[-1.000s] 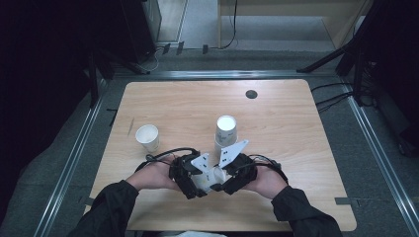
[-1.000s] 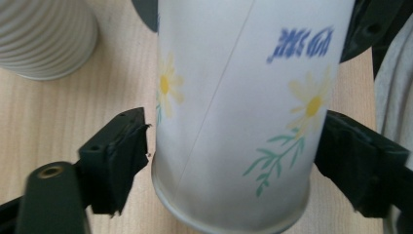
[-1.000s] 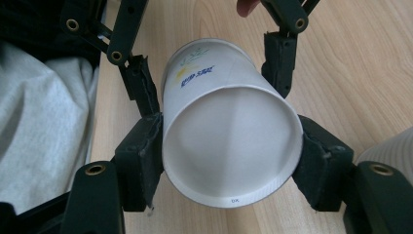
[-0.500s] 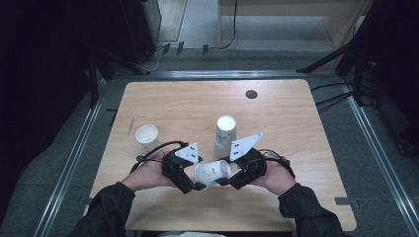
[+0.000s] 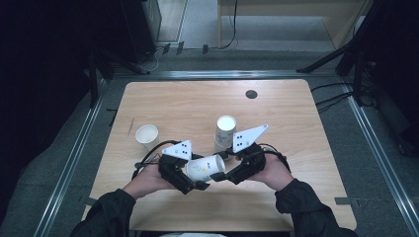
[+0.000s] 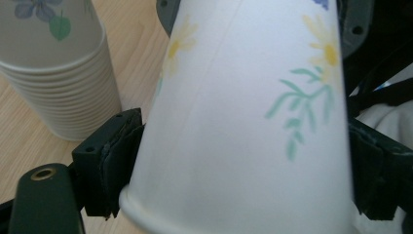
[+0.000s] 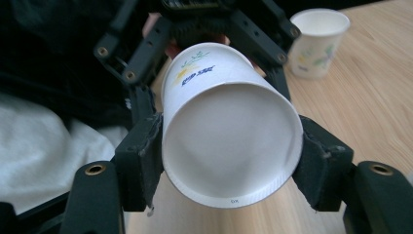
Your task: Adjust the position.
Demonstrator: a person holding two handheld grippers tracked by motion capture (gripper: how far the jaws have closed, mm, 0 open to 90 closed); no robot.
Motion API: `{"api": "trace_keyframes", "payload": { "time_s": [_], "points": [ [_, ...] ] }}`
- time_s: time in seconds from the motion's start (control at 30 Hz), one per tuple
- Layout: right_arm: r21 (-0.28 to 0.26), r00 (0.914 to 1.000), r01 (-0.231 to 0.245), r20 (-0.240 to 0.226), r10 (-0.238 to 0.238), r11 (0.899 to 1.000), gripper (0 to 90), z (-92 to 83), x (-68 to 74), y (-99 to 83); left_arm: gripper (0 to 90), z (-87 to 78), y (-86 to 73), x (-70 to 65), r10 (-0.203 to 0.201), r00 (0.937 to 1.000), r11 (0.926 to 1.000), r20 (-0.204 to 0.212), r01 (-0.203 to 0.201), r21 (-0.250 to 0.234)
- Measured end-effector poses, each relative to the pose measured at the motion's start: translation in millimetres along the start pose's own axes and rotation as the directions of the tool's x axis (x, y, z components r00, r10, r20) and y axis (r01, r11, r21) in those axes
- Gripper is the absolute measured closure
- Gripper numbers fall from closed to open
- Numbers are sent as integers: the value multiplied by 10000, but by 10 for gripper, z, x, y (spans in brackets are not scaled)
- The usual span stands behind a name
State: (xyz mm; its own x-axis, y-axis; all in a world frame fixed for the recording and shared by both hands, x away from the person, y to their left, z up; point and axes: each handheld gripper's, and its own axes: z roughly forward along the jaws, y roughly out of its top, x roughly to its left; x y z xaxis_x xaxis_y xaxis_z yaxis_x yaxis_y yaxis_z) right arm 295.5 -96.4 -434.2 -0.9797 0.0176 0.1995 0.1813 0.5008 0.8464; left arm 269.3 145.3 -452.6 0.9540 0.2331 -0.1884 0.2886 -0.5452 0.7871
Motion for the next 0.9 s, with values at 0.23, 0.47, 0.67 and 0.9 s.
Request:
{"api": "trace_keyframes", "payload": {
  "time_s": [0.23, 0.47, 0.67, 0.9],
  "points": [
    [-418, 9997, 5, -260, -16, 9991, 346, -14, 10, 35, 138, -81, -18, 0, -33, 9997, 9976, 236, 49, -695],
    [-501, 9995, -49, -310, 34, 9987, 351, -32, 1, 28, 230, -151, -29, 3, 227, 9997, 9970, 77, -221, -742],
    [-155, 9997, -41, -225, 38, 9999, 251, 22, 10, 8, 244, -174, -27, 38, 76, 10000, 9995, 21, -76, -307],
    [534, 9991, 252, 331, -270, 9983, 226, 45, 31, -49, 244, -239, -13, 82, 53, 9998, 9991, -168, -46, 415]
  ]
}}
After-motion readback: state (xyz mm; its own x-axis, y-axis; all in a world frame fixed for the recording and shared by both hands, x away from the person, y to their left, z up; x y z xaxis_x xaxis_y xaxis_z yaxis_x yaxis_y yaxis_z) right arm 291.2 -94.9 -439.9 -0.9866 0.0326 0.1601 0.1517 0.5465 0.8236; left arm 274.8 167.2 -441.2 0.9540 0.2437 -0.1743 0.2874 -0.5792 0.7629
